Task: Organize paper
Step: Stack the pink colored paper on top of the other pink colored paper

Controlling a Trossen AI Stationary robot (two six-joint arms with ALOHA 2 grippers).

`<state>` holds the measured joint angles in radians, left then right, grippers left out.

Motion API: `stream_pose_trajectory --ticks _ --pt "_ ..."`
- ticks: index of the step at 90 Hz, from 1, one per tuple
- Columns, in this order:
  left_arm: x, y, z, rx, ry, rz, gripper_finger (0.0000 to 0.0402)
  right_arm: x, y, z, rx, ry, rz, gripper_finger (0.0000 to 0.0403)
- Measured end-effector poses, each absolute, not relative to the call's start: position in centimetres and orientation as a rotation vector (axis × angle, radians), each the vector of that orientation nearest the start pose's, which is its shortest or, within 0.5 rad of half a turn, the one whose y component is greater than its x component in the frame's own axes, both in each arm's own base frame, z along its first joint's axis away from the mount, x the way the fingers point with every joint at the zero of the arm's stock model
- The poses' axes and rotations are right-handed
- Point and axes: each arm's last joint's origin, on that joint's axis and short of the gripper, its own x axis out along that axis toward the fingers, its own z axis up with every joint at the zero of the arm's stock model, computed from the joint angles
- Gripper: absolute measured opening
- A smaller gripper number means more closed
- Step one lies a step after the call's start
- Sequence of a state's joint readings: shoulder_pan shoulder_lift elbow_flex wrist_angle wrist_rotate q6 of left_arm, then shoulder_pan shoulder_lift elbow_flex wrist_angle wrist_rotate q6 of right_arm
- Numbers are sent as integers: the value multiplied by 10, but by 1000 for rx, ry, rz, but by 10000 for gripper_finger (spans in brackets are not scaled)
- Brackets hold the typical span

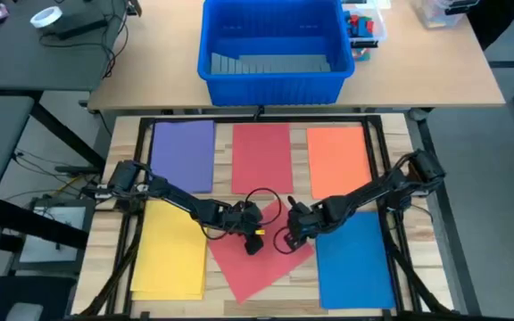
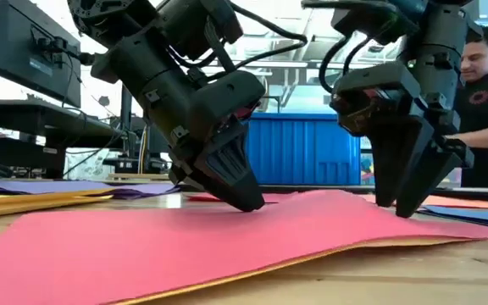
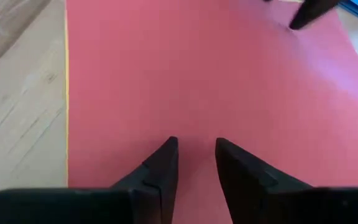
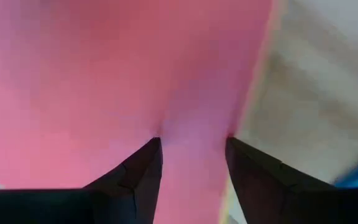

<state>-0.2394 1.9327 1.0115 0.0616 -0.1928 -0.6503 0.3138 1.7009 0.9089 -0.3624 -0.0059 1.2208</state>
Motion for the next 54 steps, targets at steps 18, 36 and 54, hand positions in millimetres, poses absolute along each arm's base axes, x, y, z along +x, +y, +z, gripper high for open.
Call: stream_pose_trajectory --ticks 18,36,54 --pt "363 -83 119 -420 816 225 93 298 97 149 875 1103 -364 168" --pt "362 -83 128 -451 793 205 93 289 87 144 853 1198 -478 168" --pt "364 -95 146 -541 699 151 93 288 85 143 844 1209 -488 168"
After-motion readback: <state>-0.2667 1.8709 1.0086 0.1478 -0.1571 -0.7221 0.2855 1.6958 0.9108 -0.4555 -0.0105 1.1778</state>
